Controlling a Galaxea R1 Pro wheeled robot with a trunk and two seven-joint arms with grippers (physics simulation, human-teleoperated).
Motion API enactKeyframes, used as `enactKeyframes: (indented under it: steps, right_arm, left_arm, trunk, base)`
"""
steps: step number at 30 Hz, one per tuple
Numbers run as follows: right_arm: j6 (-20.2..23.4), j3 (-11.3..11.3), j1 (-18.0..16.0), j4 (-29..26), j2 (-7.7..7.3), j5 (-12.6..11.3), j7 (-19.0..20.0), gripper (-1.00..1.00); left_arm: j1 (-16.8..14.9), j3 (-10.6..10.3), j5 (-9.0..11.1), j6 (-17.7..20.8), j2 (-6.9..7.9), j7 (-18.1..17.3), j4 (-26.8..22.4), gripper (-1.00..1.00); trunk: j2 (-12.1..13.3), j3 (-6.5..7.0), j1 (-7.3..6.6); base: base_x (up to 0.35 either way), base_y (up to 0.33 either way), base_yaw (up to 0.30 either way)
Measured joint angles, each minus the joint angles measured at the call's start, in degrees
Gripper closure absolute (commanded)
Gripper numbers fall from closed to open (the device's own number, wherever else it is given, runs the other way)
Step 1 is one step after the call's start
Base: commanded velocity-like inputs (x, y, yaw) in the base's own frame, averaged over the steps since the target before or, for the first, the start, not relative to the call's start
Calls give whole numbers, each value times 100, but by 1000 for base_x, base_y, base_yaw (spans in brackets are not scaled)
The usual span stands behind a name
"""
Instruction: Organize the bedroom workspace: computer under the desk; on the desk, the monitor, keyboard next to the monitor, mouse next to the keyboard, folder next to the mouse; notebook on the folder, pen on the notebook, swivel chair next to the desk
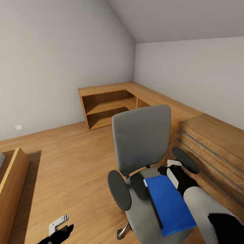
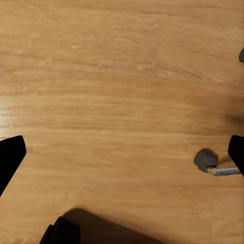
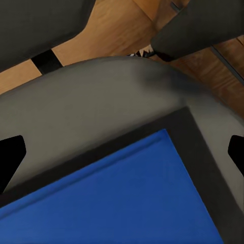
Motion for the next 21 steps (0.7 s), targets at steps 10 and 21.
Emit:
enactKeyframes:
  steps: [10,21]
  right_arm:
    - [0,0,0,6,5,0,0,-100]
    - [0,0,0,6,6,0,0,-100]
  left_arm:
    - [0,0,0,0,0,0,0,-100]
    - [0,0,0,0,0,2,0,-100]
  trunk:
    - [-319,-143,175]
    - [-722,-323,395]
  base:
    - [0,0,0]
    - [0,0,0]
